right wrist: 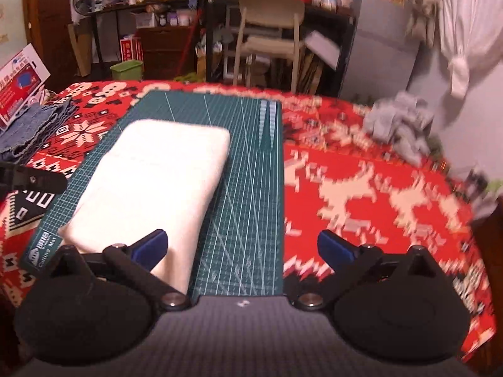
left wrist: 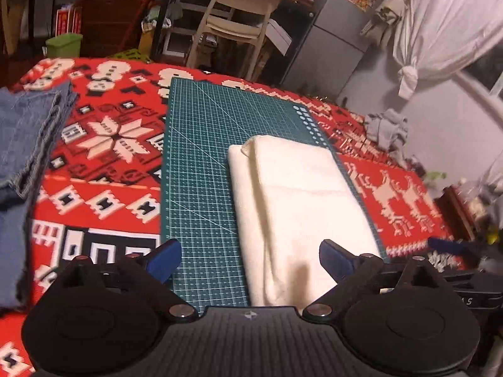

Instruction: Fold clothes

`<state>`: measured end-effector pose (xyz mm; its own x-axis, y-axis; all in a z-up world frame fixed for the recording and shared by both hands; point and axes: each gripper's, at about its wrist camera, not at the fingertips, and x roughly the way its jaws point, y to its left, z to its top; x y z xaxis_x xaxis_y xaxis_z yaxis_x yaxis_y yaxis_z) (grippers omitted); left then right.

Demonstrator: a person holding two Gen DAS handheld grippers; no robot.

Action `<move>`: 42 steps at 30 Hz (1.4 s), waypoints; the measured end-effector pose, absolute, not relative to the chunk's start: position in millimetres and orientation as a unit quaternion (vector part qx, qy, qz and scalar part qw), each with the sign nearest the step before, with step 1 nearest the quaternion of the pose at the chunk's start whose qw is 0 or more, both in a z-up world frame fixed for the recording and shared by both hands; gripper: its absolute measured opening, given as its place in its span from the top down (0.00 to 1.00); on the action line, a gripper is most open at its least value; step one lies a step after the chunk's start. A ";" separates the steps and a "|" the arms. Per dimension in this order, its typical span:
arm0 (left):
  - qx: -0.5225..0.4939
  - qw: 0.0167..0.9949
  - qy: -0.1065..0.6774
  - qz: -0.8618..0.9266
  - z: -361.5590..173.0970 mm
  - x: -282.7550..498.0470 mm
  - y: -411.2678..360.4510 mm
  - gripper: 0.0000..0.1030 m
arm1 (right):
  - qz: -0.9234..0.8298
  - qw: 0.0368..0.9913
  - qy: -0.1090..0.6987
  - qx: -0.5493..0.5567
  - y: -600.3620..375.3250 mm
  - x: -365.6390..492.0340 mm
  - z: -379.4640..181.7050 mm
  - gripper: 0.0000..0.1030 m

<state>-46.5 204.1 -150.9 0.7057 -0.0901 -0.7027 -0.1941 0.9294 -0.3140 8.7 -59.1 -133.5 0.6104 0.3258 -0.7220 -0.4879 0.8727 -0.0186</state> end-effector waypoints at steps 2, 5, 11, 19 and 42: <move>-0.185 0.909 0.372 0.019 -153.1 -45.8 203.6 0.08 | 0.230 0.893 0.378 -0.082 -66.6 10.8 -136.7 0.01; -0.204 0.906 0.369 -0.034 -157.9 -40.7 205.4 0.08 | 0.242 0.907 0.341 -0.059 -75.0 9.0 -138.6 0.01; -0.346 0.864 0.352 -0.096 -170.1 -31.5 225.8 0.08 | 0.275 0.891 0.359 -0.032 -79.6 27.3 -141.8 0.01; -0.490 0.796 0.333 -0.123 -205.9 -17.1 251.8 0.32 | 0.314 0.847 0.416 0.104 -92.1 56.3 -152.8 0.01; -0.546 0.731 0.381 -0.152 -224.9 -42.4 261.8 0.46 | 0.338 0.814 0.446 0.154 -85.2 71.7 -178.2 0.01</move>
<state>-42.4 261.8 -224.9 0.6638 -0.6382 -0.3899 -0.1925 0.3580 -0.9137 71.7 -85.2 -178.2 0.3737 0.6878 -0.6223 -0.4123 0.7242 0.5528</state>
